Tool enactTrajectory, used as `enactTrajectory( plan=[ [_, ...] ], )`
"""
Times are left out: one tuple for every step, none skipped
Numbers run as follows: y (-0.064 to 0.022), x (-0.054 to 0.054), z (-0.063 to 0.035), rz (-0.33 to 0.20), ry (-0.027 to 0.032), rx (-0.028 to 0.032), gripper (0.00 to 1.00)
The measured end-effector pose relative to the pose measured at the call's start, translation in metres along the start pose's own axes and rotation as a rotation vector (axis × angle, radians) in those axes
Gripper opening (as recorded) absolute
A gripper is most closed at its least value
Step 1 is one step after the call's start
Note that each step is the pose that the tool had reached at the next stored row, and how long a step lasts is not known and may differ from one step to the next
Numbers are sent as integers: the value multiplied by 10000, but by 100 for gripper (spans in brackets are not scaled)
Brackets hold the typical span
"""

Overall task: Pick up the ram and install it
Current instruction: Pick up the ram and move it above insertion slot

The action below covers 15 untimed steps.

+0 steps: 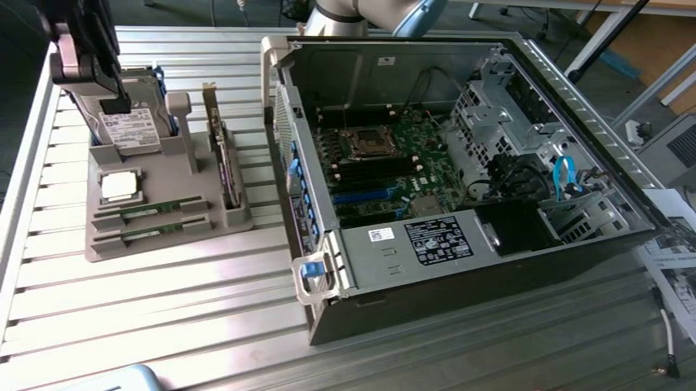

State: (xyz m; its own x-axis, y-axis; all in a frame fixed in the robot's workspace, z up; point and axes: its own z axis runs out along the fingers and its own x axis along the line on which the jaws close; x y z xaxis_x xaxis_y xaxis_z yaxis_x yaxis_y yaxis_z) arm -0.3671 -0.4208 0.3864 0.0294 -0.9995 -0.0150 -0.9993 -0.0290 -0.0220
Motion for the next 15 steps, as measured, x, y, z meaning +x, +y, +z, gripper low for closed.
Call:
enactTrajectory(
  plan=[
    [0,0,0,1,-5,1,11],
    [0,0,0,1,-6,1,11],
    [-1,0,0,0,-6,0,11],
    [-1,0,0,-1,-6,0,11],
    [-1,0,0,-1,-6,0,11],
    [0,1,3,-1,-6,0,11],
    [0,2,9,-1,-7,1,11],
    [0,3,15,-1,-7,1,11],
    [0,5,22,-1,-9,2,11],
    [0,7,29,-1,-9,1,11],
    [0,9,35,-2,-8,0,11],
    [1,10,40,-1,-8,0,11],
    [1,10,39,-1,-7,-2,11],
    [1,10,39,0,-7,-2,11],
    [1,10,40,0,-7,-2,11]
  ],
)
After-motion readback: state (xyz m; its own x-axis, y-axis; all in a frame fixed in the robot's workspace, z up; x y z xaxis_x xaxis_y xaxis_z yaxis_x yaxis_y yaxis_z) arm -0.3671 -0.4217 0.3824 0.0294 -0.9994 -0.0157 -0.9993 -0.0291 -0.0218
